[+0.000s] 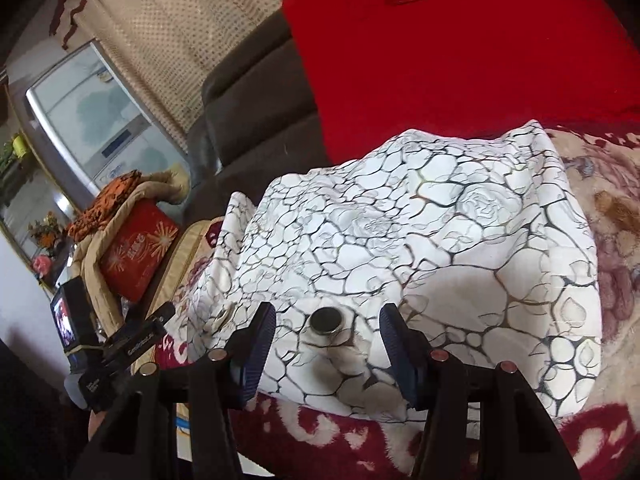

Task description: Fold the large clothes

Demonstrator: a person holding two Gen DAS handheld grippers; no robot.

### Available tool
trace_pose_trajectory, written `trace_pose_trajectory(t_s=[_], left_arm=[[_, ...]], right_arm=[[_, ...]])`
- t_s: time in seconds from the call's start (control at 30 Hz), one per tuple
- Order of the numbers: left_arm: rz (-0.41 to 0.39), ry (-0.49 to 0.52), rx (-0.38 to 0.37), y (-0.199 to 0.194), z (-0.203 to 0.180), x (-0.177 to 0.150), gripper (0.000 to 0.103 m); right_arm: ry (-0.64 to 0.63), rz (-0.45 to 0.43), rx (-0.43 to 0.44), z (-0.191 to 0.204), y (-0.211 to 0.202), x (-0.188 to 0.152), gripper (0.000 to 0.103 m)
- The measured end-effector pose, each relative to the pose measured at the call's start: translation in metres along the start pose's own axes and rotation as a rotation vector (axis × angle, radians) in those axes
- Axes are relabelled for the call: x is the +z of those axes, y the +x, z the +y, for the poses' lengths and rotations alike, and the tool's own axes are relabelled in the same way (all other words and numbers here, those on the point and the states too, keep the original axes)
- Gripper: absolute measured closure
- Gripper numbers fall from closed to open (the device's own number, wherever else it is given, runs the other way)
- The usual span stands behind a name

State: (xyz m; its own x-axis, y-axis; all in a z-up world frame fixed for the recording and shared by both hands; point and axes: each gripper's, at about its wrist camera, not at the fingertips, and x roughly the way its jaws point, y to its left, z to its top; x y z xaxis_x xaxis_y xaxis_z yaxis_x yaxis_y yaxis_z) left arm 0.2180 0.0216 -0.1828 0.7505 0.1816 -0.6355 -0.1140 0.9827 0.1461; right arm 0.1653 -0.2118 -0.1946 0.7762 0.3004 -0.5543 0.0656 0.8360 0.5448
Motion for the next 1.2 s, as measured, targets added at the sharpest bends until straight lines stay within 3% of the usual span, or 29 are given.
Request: trace_pose_trajectory(t_s=[0.23,0.53,0.67,0.77,1.0,1.2], left_arm=[[-0.005,-0.008,-0.012,-0.001,-0.001,0.002,0.007],[0.011,-0.015,-0.014,0.005,0.000,0.003,0.007],[0.014,-0.012,-0.008,0.008,-0.002,0.003,0.007],[0.022,-0.009,-0.003,0.010,-0.003,0.003,0.007],[0.051,-0.007,-0.003,0.019,-0.005,0.002,0.007],[0.170,-0.143,-0.164,0.037,0.022,0.001,0.007]], right_arm=[[0.083,-0.055,-0.035,-0.022,-0.011,0.012,0.044],[0.176,-0.112,-0.108,-0.053,-0.008,0.052,0.044],[0.250,-0.050,-0.175,-0.077,0.013,0.062,0.044],[0.308,0.080,-0.235,-0.098,0.040,0.060,0.046],[0.265,-0.016,-0.175,-0.085,0.021,0.064,0.046],[0.217,-0.074,-0.105,-0.069,0.014,0.064,0.046]])
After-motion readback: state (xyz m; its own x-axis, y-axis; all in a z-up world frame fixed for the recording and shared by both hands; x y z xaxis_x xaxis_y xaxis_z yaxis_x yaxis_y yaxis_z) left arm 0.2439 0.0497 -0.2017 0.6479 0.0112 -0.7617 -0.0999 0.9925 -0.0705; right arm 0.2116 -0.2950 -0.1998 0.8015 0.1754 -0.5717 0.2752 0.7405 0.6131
